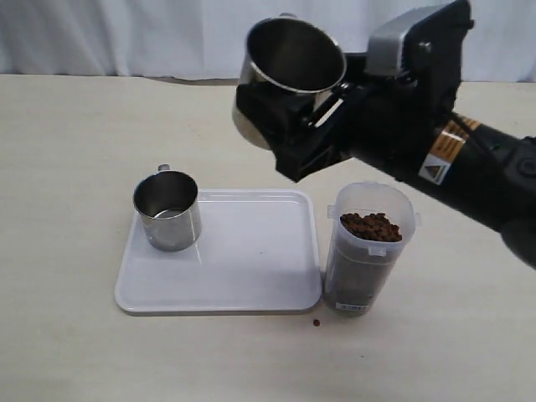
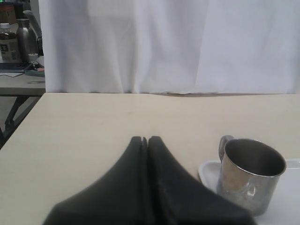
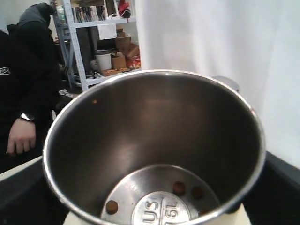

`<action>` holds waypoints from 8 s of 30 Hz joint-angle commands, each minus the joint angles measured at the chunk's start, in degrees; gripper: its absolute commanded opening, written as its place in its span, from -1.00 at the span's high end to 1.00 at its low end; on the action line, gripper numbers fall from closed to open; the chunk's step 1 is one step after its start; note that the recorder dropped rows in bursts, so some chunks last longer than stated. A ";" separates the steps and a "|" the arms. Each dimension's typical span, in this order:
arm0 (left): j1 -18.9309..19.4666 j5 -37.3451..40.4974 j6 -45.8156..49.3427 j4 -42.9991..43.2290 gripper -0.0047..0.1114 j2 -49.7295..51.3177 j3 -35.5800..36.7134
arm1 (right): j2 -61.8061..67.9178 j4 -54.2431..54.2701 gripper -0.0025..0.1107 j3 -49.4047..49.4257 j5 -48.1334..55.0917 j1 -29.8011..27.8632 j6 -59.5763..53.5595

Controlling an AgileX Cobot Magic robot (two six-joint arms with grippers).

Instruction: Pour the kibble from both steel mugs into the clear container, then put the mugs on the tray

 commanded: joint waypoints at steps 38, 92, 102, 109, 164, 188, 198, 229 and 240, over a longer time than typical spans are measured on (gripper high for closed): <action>-0.49 -0.84 0.12 0.19 0.92 -0.28 0.15 | 31.41 -54.99 0.87 -28.35 -23.03 -26.15 26.86; -0.49 -0.84 0.12 0.19 0.92 -0.28 0.15 | 60.61 -64.99 0.87 -44.88 -30.51 -21.50 21.36; -0.49 -0.84 0.12 0.19 0.92 -0.28 0.15 | 60.61 -68.46 0.87 -44.88 -30.51 -21.50 19.59; -0.49 -0.84 0.12 0.19 0.92 -0.28 0.15 | 60.61 -68.24 0.87 -44.88 -30.51 -21.50 18.41; -0.49 -0.84 0.12 0.07 0.92 -0.28 0.15 | 56.26 -72.70 -0.93 -44.88 -30.51 -21.50 23.44; -0.49 -0.84 0.12 0.07 0.92 -0.28 0.15 | 52.85 -76.02 -1.00 -44.88 -30.51 -21.68 27.82; -0.49 -0.84 0.12 0.07 0.92 -0.28 0.15 | 52.23 -76.49 -1.00 -44.88 -30.51 -21.68 28.28; -0.49 -0.84 0.12 0.07 0.92 -0.28 0.15 | 20.75 -74.03 0.86 -33.35 -30.51 -35.67 68.84; -0.49 -0.84 0.12 0.07 0.92 -0.28 0.15 | 19.32 -78.82 0.86 -29.24 -30.51 -35.53 70.86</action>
